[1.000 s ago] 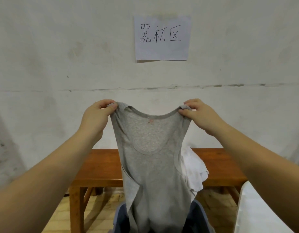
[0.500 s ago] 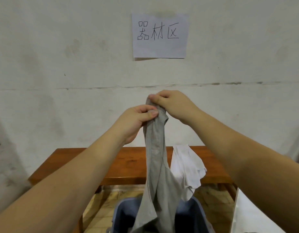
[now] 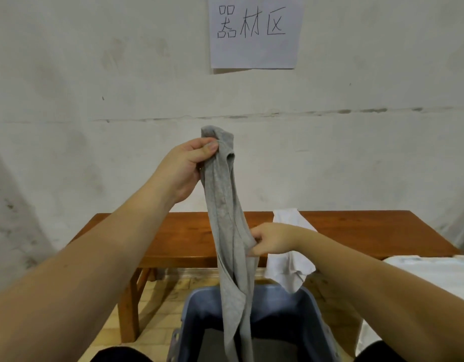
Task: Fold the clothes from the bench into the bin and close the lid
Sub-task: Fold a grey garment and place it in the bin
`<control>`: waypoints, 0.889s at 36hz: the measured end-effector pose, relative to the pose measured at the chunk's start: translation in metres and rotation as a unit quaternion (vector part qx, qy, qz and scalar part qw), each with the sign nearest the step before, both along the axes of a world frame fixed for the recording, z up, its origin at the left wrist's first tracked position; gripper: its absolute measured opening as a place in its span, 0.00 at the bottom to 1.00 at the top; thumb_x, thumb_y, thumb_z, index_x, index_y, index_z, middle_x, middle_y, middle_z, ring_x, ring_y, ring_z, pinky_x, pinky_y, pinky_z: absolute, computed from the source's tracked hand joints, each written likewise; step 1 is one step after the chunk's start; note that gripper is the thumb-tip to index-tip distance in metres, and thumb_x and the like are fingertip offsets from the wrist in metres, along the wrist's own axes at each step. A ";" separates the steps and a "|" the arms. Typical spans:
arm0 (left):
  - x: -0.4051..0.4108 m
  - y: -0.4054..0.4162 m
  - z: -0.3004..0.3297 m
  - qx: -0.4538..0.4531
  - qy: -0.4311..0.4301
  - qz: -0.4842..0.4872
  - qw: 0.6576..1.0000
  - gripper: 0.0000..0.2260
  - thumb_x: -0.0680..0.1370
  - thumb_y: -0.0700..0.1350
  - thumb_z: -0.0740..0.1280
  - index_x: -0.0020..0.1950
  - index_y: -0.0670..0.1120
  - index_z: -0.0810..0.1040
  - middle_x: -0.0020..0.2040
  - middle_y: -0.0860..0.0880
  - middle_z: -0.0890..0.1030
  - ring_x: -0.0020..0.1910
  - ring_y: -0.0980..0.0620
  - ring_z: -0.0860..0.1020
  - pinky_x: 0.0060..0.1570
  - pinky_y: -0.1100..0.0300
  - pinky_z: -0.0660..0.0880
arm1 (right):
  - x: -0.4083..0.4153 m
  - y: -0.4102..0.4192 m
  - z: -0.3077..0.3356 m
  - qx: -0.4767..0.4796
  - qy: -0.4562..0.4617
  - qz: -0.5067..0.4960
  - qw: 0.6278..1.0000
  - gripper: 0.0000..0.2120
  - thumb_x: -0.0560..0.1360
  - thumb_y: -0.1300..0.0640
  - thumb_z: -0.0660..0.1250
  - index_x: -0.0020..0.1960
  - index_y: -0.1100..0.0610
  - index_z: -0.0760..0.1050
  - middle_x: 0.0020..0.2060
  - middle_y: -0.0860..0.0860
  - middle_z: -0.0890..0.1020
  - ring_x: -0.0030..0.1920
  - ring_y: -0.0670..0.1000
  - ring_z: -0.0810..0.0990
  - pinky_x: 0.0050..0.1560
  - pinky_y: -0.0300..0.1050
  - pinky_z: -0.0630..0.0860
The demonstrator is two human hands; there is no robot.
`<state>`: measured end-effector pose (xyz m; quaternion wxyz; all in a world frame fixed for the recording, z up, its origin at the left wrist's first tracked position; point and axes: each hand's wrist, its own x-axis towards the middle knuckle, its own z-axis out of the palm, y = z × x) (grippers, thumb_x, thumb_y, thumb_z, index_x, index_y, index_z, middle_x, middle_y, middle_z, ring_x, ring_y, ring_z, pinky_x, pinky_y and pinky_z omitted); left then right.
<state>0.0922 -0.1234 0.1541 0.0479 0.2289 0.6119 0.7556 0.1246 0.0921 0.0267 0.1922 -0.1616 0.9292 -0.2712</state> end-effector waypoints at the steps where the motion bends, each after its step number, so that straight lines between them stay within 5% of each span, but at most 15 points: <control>1: -0.001 -0.004 0.000 0.002 -0.001 0.002 1.000 0.05 0.78 0.42 0.67 0.50 0.43 0.81 0.43 0.49 0.83 0.45 0.52 0.80 0.45 0.61 0.76 | 0.000 0.003 -0.003 0.015 0.005 -0.003 1.000 0.11 0.76 0.51 0.69 0.55 0.54 0.81 0.50 0.50 0.83 0.50 0.50 0.81 0.58 0.48 0.78; 6: -0.005 -0.023 -0.003 0.021 -0.010 0.033 0.999 0.05 0.80 0.40 0.64 0.51 0.43 0.80 0.42 0.49 0.83 0.43 0.53 0.82 0.44 0.61 0.78 | 0.005 0.023 -0.014 0.078 0.011 -0.005 0.997 0.07 0.78 0.46 0.67 0.45 0.49 0.78 0.38 0.44 0.76 0.39 0.44 0.73 0.44 0.38 0.69; 10: -0.008 -0.035 -0.008 0.027 -0.019 0.091 0.995 0.05 0.80 0.40 0.66 0.51 0.43 0.81 0.41 0.50 0.84 0.43 0.53 0.82 0.45 0.60 0.78 | 0.011 0.040 -0.022 0.034 0.030 -0.066 0.997 0.07 0.78 0.45 0.66 0.44 0.45 0.78 0.40 0.45 0.80 0.43 0.47 0.76 0.46 0.39 0.70; 15: -0.006 -0.034 -0.011 0.052 -0.055 0.141 0.987 0.05 0.78 0.41 0.69 0.52 0.43 0.82 0.44 0.48 0.86 0.46 0.52 0.84 0.48 0.58 0.79 | 0.023 0.040 -0.010 -0.223 0.061 -0.153 0.961 0.10 0.78 0.48 0.69 0.54 0.52 0.81 0.48 0.46 0.83 0.51 0.45 0.80 0.52 0.36 0.73; 19: 0.003 -0.009 -0.008 0.099 -0.144 0.103 0.979 0.04 0.80 0.40 0.67 0.49 0.42 0.81 0.39 0.48 0.86 0.38 0.53 0.85 0.40 0.59 0.81 | 0.023 0.013 -0.001 -0.404 -0.005 -0.131 0.906 0.16 0.76 0.51 0.70 0.64 0.49 0.77 0.61 0.46 0.81 0.64 0.48 0.78 0.64 0.46 0.73; 23: 0.010 0.022 -0.005 0.100 -0.187 0.069 0.975 0.06 0.80 0.40 0.66 0.45 0.41 0.80 0.33 0.48 0.84 0.32 0.53 0.83 0.35 0.62 0.81 | 0.021 -0.022 0.008 -0.389 0.027 -0.107 0.915 0.17 0.72 0.46 0.71 0.60 0.46 0.80 0.67 0.41 0.75 0.68 0.44 0.74 0.71 0.50 0.69; 27: 0.015 0.040 -0.011 0.093 -0.220 0.040 0.970 0.06 0.80 0.41 0.66 0.46 0.40 0.79 0.32 0.47 0.83 0.30 0.52 0.82 0.32 0.62 0.80 | 0.027 -0.040 0.014 -0.322 0.040 -0.102 0.940 0.08 0.78 0.50 0.68 0.55 0.50 0.81 0.52 0.47 0.83 0.55 0.47 0.81 0.63 0.50 0.76; 32: 0.008 0.043 -0.034 0.093 -0.172 0.062 0.979 0.07 0.83 0.40 0.61 0.48 0.41 0.77 0.37 0.46 0.80 0.35 0.50 0.80 0.34 0.61 0.79 | 0.031 -0.034 0.009 -0.372 0.021 -0.146 0.916 0.08 0.78 0.52 0.68 0.56 0.50 0.80 0.53 0.50 0.84 0.57 0.51 0.82 0.64 0.54 0.76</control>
